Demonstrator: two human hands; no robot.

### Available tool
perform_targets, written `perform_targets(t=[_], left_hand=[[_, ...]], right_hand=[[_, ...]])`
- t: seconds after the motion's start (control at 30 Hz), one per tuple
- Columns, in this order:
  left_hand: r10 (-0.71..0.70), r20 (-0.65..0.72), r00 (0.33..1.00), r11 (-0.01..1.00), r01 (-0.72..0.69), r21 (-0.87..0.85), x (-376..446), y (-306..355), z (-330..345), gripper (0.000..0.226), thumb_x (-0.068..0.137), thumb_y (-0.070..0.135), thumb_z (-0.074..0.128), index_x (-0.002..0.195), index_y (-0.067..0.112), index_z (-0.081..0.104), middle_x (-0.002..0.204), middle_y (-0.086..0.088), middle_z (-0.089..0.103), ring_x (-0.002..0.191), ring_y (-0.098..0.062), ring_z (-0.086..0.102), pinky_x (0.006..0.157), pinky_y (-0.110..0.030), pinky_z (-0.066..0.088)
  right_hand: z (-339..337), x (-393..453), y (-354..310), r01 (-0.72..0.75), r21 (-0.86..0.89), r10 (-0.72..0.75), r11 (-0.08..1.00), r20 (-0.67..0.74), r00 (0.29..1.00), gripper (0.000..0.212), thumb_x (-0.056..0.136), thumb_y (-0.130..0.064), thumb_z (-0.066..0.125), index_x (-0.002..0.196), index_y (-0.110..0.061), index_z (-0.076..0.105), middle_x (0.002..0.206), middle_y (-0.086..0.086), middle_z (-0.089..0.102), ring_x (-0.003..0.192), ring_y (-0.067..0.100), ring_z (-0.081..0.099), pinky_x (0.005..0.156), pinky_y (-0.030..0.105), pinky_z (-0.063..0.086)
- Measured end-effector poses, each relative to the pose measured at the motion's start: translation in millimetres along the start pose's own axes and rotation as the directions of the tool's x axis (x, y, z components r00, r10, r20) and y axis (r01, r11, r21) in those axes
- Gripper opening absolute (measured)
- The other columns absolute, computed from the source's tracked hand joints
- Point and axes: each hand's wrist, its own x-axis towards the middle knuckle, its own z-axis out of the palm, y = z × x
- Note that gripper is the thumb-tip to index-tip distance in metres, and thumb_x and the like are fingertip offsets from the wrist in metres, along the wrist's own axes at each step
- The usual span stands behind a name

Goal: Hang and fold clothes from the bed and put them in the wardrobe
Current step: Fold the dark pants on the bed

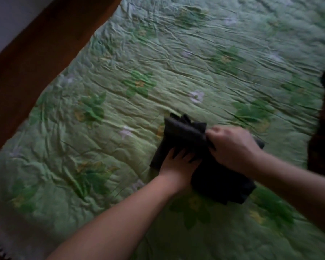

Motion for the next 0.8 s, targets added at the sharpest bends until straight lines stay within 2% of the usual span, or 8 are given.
perform_targets(t=[0.17,0.23,0.33,0.43,0.5,0.6,0.67,0.8], left_hand=[[0.103,0.151,0.983,0.993,-0.095,-0.064,-19,-20,7,0.065,0.096,0.046,0.037,0.153,0.025,0.013,0.159,0.002,0.006,0.147,-0.023,0.006,0.119,-0.035,0.000],[0.061,-0.004,0.998,0.969,-0.060,-0.238,-36,-32,0,0.072,0.081,0.058,0.039,0.145,0.025,0.036,0.153,-0.003,0.033,0.141,-0.022,0.030,0.117,-0.037,0.023],[-0.183,-0.296,0.937,0.818,-0.022,-0.575,-48,-45,-17,0.062,0.061,0.060,0.055,0.102,0.014,0.063,0.101,-0.008,0.063,0.094,-0.026,0.060,0.083,-0.034,0.051],[-0.322,-0.606,0.727,0.876,-0.013,-0.482,-51,-41,-31,0.052,0.062,0.051,0.063,0.096,0.015,0.048,0.096,-0.006,0.054,0.090,-0.026,0.052,0.079,-0.038,0.044],[-0.110,-0.665,0.739,0.953,-0.111,-0.281,-46,-31,-34,0.058,0.060,0.043,0.063,0.114,0.021,0.053,0.120,-0.007,0.057,0.116,-0.028,0.052,0.097,-0.043,0.039],[0.141,-0.306,0.941,0.986,-0.160,-0.038,-41,-16,-37,0.079,0.067,0.043,0.051,0.144,0.030,0.037,0.155,-0.002,0.031,0.144,-0.022,0.023,0.116,-0.048,0.010],[0.102,-0.024,0.994,0.993,-0.100,0.067,-39,-16,-27,0.085,0.078,0.045,0.049,0.153,0.029,0.011,0.162,0.002,0.002,0.148,-0.018,-0.002,0.118,-0.049,-0.004],[0.046,0.110,0.993,0.982,-0.065,0.175,-39,-19,-9,0.105,0.079,0.063,0.053,0.151,0.026,-0.013,0.157,0.001,-0.024,0.144,-0.022,-0.024,0.115,-0.052,-0.013]], right_hand=[[27,-54,-34,0.096,-0.069,-0.088,0.993,0.106,0.990,0.024,0.063,-0.020,0.073,0.084,-0.012,0.065,0.077,0.006,0.061,0.063,0.026,0.060,0.056,0.035,0.046],[40,-63,-42,0.025,-0.121,0.000,0.992,0.203,0.979,0.041,0.066,-0.023,0.073,0.102,-0.004,0.067,0.089,0.011,0.063,0.070,0.029,0.059,0.057,0.041,0.046],[40,-60,-56,-0.034,-0.192,0.092,0.981,0.301,0.949,0.052,0.083,-0.027,0.058,0.128,-0.002,0.054,0.126,0.021,0.053,0.098,0.036,0.054,0.074,0.047,0.044],[44,-58,-73,-0.076,-0.205,0.143,0.976,0.335,0.932,0.056,0.097,-0.030,0.034,0.147,-0.005,0.023,0.152,0.020,0.017,0.127,0.037,0.032,0.092,0.050,0.031],[50,-59,-84,-0.094,-0.204,0.162,0.974,0.345,0.924,0.058,0.098,-0.028,0.034,0.149,-0.004,0.019,0.153,0.020,0.014,0.129,0.038,0.029,0.094,0.051,0.030],[53,-65,-83,-0.126,-0.144,0.168,0.981,0.328,0.930,0.068,0.075,-0.033,0.072,0.130,0.003,0.054,0.128,0.024,0.051,0.104,0.038,0.054,0.078,0.050,0.045],[50,-69,-71,-0.092,-0.084,0.111,0.992,0.260,0.959,0.065,0.061,-0.044,0.076,0.112,-0.005,0.067,0.102,0.012,0.065,0.085,0.030,0.059,0.069,0.042,0.047],[45,-73,-35,-0.093,-0.062,0.101,0.994,0.147,0.984,0.094,0.053,-0.069,0.062,0.130,-0.018,0.052,0.130,0.015,0.052,0.116,0.038,0.049,0.092,0.049,0.035]])
